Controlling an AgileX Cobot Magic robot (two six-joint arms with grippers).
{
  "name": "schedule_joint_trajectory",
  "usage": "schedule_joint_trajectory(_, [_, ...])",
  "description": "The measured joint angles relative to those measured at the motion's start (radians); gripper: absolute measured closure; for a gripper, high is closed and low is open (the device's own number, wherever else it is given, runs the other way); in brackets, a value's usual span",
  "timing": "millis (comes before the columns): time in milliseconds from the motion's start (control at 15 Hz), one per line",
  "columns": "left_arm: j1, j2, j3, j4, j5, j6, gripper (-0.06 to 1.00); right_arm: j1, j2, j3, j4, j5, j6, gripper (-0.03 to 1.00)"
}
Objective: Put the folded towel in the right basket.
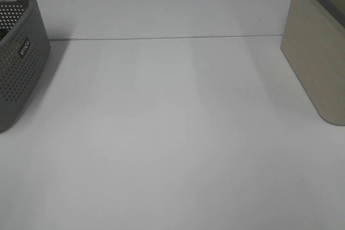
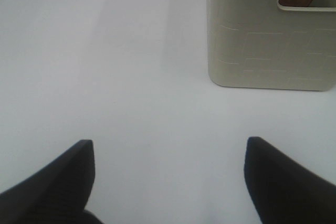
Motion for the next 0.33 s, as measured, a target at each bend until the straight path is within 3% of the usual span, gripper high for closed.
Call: schedule_joint_trajectory(333, [0.0,0.0,0.0,0.0,0.0,0.0,-0.03,0.0,0.0,0.0,0.0,0.0,0.0,0.22])
